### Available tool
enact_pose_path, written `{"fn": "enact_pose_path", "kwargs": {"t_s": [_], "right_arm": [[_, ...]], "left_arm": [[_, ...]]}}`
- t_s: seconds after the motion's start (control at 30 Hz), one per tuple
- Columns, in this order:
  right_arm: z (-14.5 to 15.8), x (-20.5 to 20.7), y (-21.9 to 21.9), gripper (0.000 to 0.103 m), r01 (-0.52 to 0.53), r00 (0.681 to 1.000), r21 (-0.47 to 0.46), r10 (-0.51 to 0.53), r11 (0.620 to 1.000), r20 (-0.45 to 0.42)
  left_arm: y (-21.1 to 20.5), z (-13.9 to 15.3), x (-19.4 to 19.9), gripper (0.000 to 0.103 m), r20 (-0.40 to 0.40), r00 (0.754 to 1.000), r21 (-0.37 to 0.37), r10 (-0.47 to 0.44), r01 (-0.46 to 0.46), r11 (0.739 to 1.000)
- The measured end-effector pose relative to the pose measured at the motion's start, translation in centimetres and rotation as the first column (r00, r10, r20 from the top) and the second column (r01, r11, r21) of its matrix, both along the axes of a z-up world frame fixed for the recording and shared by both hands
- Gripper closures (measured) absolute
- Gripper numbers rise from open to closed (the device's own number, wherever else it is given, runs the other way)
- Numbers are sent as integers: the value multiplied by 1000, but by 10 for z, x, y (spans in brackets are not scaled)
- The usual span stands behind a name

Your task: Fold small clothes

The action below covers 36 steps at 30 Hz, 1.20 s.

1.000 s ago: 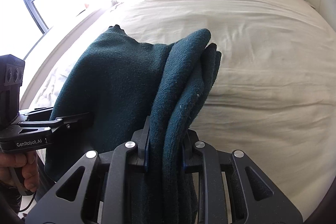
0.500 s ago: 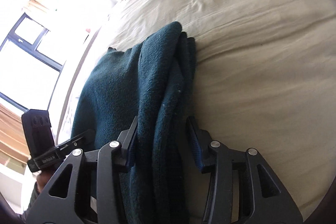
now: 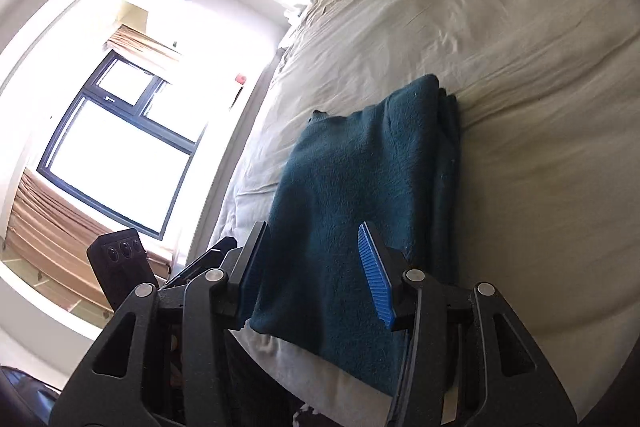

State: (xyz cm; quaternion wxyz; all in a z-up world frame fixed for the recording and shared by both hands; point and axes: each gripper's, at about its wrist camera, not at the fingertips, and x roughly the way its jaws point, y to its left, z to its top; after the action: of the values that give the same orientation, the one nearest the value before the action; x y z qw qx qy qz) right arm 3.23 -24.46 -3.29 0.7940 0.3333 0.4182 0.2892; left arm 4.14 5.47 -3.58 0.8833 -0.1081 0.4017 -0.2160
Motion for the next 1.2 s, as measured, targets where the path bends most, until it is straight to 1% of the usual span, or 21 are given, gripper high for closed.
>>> {"fn": "enact_pose_path", "kwargs": {"t_s": [0.03, 0.07, 0.1, 0.13, 0.17, 0.23, 0.3, 0.43, 0.5, 0.53, 0.6, 0.63, 0.7, 0.8, 0.87, 0.9, 1.0, 1.07, 1.1, 1.2], "right_arm": [[-10, 2, 3, 58, -4, 999, -2, 4, 1000, -32], [-20, 1, 6, 58, -8, 997, -4, 7, 1000, -74], [-32, 3, 6, 61, -6, 994, -14, 4, 1000, -112], [-41, 2, 4, 68, -1, 992, -23, -2, 1000, -126], [-47, 1, 1, 71, 4, 992, -19, -7, 1000, -128], [-55, 1, -7, 71, 18, 991, 26, -15, 999, -135], [-55, -1, -12, 71, 27, 991, 41, -21, 999, -130], [-56, -1, -10, 71, 24, 992, 46, -18, 999, -124], [-52, 3, -8, 71, 27, 992, 42, -21, 999, -128], [-47, 4, -5, 68, 25, 992, 32, -21, 999, -121], [-35, 5, -5, 67, 27, 996, 19, -26, 999, -90], [-32, 11, -3, 67, 25, 997, 29, -23, 999, -76], [-21, 18, -1, 67, 17, 998, 58, -14, 998, -56], [-18, 21, 5, 67, -10, 997, 64, 14, 998, -71], [-21, 17, 11, 67, -37, 996, 71, 42, 997, -74], [-28, 15, 12, 67, -38, 995, 68, 44, 997, -88], [-58, 12, 9, 69, -17, 985, 69, 28, 997, -170], [-70, 10, 3, 69, -11, 985, 102, 29, 995, -172], [-69, 8, 0, 69, -7, 986, 109, 25, 994, -167], [-62, 4, -7, 69, 0, 989, 80, 12, 997, -145]], "left_arm": [[-2, -10, 0, 42, -27, 1000, -10, -4, 4, 1000], [-4, -17, -3, 42, -35, 999, -11, -6, 6, 1000], [-7, -23, -5, 42, -36, 999, 8, -12, 12, 1000], [-13, -29, -6, 42, -34, 999, 45, -17, 19, 999], [-17, -33, -9, 42, -26, 999, 80, -24, 26, 996], [-25, -39, -14, 42, 9, 999, 138, -39, 37, 990], [-28, -45, -15, 40, 25, 999, 160, -48, 43, 986], [-24, -46, -14, 40, 31, 999, 145, -42, 37, 989], [-20, -39, -13, 40, 27, 999, 124, -34, 31, 992], [-17, -34, -12, 40, 26, 999, 107, -25, 23, 994], [-12, -24, -10, 40, 42, 999, 84, -8, 4, 996], [-11, -20, -9, 40, 55, 998, 79, 1, -5, 997], [-12, -15, -6, 40, 59, 998, 76, -1, -4, 997], [-18, -19, -6, 39, 58, 998, 92, -16, 11, 996], [-23, -30, -5, 39, 32, 999, 107, -26, 23, 994], [-25, -34, -6, 39, 26, 999, 110, -27, 24, 994], [-26, -39, -6, 39, 32, 999, 113, -34, 30, 993], [-25, -38, -5, 39, 32, 999, 115, -37, 33, 993], [-24, -37, -5, 39, 31, 999, 111, -35, 32, 993], [-23, -32, -7, 39, 31, 999, 93, -22, 19, 996]]}}
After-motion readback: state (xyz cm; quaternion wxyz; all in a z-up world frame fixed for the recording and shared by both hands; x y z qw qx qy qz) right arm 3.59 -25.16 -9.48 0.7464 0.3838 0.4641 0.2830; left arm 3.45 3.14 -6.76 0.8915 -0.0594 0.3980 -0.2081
